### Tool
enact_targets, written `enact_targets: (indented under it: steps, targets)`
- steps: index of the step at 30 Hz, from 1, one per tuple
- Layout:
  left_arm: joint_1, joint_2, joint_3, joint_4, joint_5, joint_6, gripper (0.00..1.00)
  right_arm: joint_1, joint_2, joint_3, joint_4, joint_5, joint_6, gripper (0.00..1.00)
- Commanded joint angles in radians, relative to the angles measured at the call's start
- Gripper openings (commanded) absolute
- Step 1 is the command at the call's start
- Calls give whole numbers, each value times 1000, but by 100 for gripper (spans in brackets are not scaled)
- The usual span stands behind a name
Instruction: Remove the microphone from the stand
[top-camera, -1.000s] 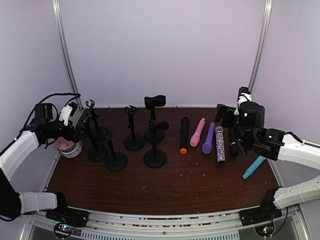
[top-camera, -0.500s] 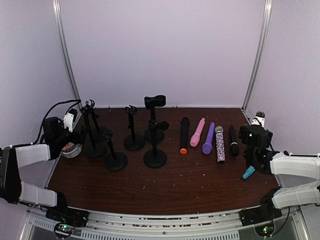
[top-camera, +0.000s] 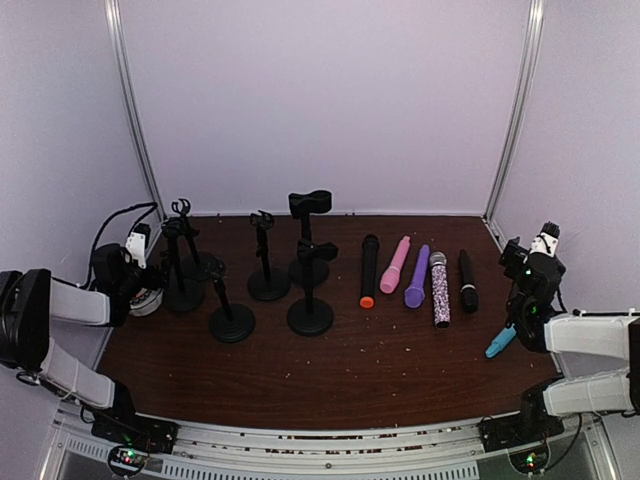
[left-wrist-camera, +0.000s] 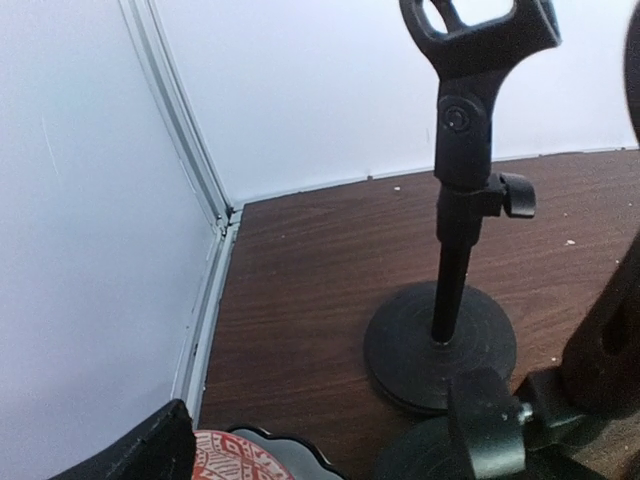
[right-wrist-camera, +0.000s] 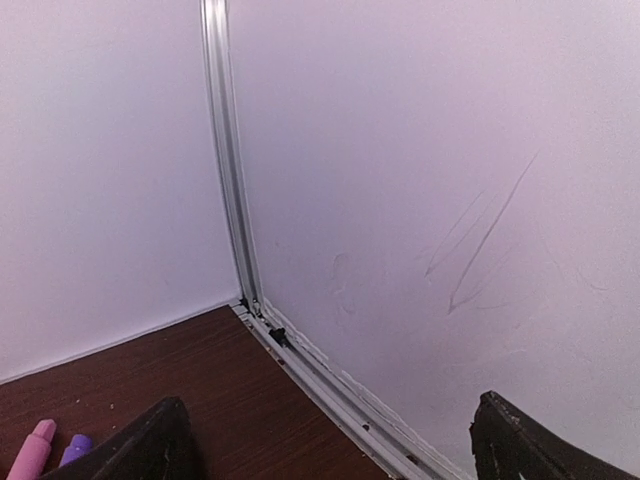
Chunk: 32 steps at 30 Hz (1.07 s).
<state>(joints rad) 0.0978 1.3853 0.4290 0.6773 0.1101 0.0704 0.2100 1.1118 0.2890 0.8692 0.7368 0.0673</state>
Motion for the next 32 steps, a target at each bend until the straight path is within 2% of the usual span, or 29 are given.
enact_targets:
  steps: [1,3,7,8,10,12,14,15,32]
  targets:
    - [1,9,-61,236,-5,-25,98,-8,-15,-70,19,-155,2,100]
    - [1,41,-114,380,-22,-38,98,-8,30,-127,180,-152,-6,100]
    - [3,40,-111,363,-24,-43,98,-15,91,-152,298,-201,-35,100]
    - [1,31,-99,318,-21,-36,98,-20,122,-156,330,-208,-33,100]
    - [2,41,-106,356,-16,-37,98,-29,203,-155,427,-277,-63,100]
    - [1,36,-100,326,-19,-35,98,-29,285,-136,484,-336,-109,100]
    - [1,39,-104,345,-18,-35,98,-35,252,-76,294,-298,-53,100]
    - [1,36,-102,334,-21,-34,98,-56,244,-62,261,-320,-30,100]
    - [-5,38,-100,336,-28,-32,98,-83,253,-64,288,-350,-28,100]
